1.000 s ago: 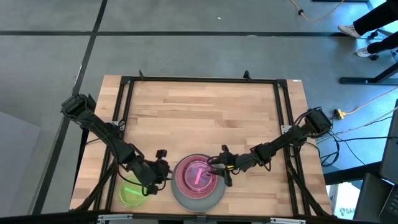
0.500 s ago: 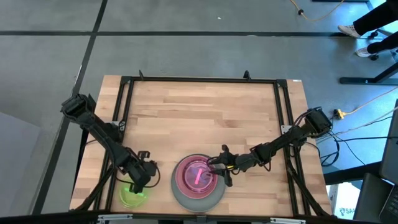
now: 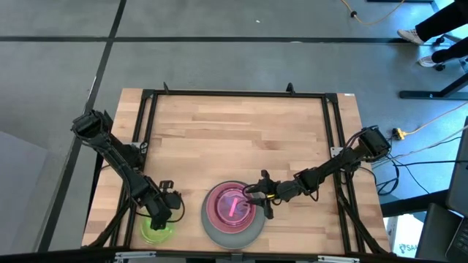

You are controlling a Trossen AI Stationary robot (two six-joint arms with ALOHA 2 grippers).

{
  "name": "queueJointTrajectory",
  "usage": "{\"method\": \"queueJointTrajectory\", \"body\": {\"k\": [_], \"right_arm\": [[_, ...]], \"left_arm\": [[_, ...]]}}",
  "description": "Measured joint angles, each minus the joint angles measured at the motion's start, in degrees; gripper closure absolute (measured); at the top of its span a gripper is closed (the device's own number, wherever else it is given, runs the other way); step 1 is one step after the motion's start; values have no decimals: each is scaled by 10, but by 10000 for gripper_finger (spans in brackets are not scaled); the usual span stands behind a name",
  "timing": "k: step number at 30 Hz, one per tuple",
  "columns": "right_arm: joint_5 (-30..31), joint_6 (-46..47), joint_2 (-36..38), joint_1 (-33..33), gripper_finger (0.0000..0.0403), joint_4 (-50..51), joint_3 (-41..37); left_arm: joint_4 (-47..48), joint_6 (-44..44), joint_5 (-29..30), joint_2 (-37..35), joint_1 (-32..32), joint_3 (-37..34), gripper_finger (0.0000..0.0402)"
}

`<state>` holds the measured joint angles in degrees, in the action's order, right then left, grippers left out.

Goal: Stack plastic plates
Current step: Stack the green plate on top of pink plate

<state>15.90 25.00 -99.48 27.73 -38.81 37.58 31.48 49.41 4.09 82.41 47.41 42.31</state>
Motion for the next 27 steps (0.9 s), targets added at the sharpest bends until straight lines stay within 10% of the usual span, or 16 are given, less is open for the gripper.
{"method": "queueJointTrajectory", "body": {"k": [27], "right_arm": [[1, 1, 0, 0, 220, 14, 0]], "left_arm": [[-9, -48, -49, 59, 3, -2, 322]]}}
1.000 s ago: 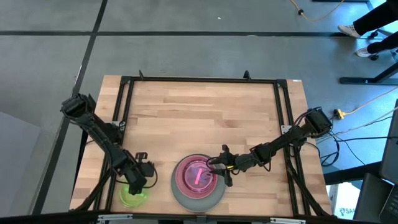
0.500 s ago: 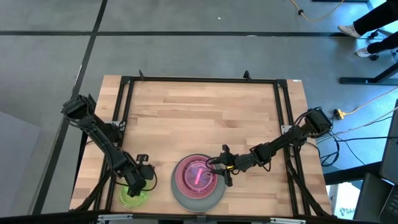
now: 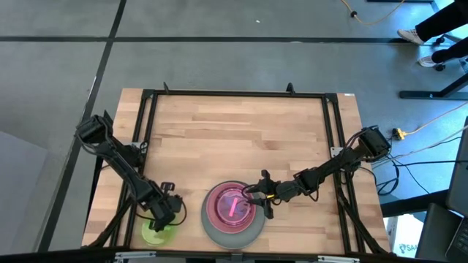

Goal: Stack plastic plates
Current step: Stack the green plate on top of pink plate

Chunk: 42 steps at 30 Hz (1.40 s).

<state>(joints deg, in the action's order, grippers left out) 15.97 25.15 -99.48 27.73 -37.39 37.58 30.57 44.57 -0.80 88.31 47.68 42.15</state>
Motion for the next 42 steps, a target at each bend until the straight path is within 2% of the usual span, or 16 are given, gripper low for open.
{"method": "queueJointTrajectory", "body": {"k": [7, 14, 20, 27, 33, 36, 42], "right_arm": [[0, -1, 0, 0, 220, 0, 0], [0, -1, 0, 0, 220, 0, 0], [-1, -1, 0, 0, 220, 0, 0], [-13, -2, 0, 0, 220, 1, 0], [-16, -2, 0, 0, 220, 2, 0], [-17, -1, 8, 0, 220, 9, 0], [-16, -1, 63, 0, 220, 36, 0]], "left_arm": [[-9, -2, -34, 0, -21, -1, 395], [-12, -19, -36, -10, -35, -1, 399], [-15, -18, -2, -57, -39, -2, 401], [-15, -27, 72, -135, -40, -2, 401], [-41, -46, 210, -194, -40, -1, 401], [-76, -47, 269, -200, -43, -1, 401], [-142, -74, 346, -178, -75, -1, 401]]}}
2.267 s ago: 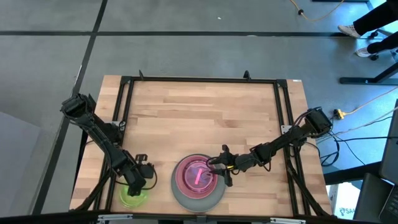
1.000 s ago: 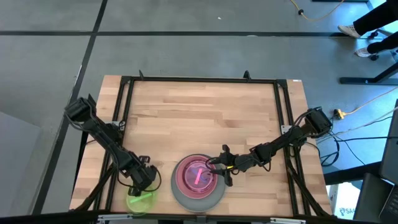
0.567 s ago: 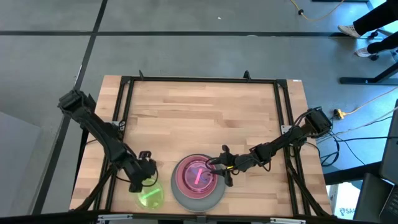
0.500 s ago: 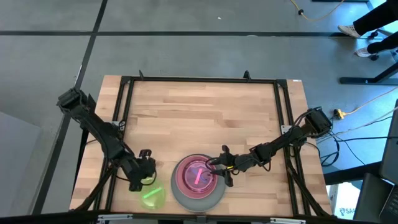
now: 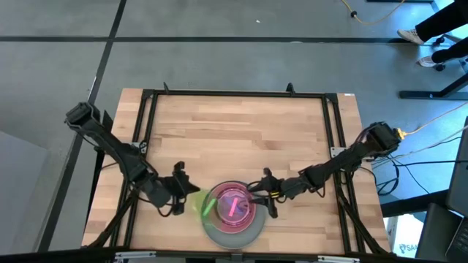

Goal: Stack plastic plates
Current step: Stack the green plate on top of pink plate, then return to Home Position

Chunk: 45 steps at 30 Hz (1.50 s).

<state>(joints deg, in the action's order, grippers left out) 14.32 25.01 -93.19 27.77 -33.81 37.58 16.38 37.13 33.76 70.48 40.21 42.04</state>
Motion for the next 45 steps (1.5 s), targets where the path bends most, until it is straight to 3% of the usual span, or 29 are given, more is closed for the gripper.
{"method": "queueJointTrajectory", "body": {"k": [11, 19, 23, 29, 33, 36, 40, 45], "right_arm": [[3, 3, 39, 0, 220, 44, 0], [11, 6, 39, 0, 220, 41, 0], [11, 6, 39, 0, 220, 41, 0], [11, 6, 39, 0, 220, 45, 0], [14, 6, 39, 0, 220, 52, 0], [17, 6, 39, 0, 220, 54, 0], [22, 6, 39, 0, 220, 54, 0], [33, -15, 39, -9, 220, 49, 0]], "left_arm": [[-237, -155, 0, 121, -72, 0, 401], [-290, -163, -6, 186, -101, 0, 399], [-290, -163, -22, 192, -109, 0, 371], [-287, -154, -106, 187, -124, 0, 318], [-270, -175, -134, 157, -121, 0, 306], [-248, -189, -121, 117, -111, 0, 304], [-215, -246, -62, 61, -94, 0, 304], [-133, -308, -29, 5, -116, 1, 304]]}}
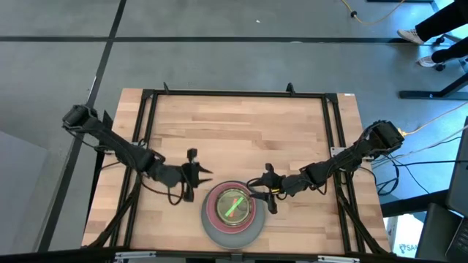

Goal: Stack plastic plates
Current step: Return to Home Position

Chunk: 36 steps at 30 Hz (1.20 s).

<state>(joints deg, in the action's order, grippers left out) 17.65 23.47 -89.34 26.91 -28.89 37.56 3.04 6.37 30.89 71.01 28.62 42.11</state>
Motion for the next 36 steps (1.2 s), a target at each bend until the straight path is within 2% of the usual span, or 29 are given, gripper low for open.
{"method": "queueJointTrajectory", "body": {"k": [6, 9, 12, 15, 18, 22, 30, 36], "right_arm": [[-22, -61, 29, -30, 220, 38, 0], [-25, -114, 60, -46, 220, 77, 0], [-28, -140, 97, -63, 222, 124, 0], [-29, -150, 135, -82, 238, 173, 0], [-38, -160, 174, -98, 267, 200, -12], [-83, -180, 225, -120, 313, 198, -50], [-98, -206, 355, -131, 393, 114, -151], [-98, -189, 471, -131, 391, 94, -239]], "left_arm": [[30, -48, -63, -42, -69, -1, 321], [19, -63, -89, -65, -104, -27, 338], [-13, -64, -97, -103, -133, -83, 360], [-93, -53, -97, -153, -154, -156, 381], [-162, -36, -135, -196, -155, -224, 397], [-199, -24, -137, -251, -149, -288, 396], [-209, -5, -134, -366, -148, -344, 393], [-208, -26, -120, -431, -149, -374, 392]]}}
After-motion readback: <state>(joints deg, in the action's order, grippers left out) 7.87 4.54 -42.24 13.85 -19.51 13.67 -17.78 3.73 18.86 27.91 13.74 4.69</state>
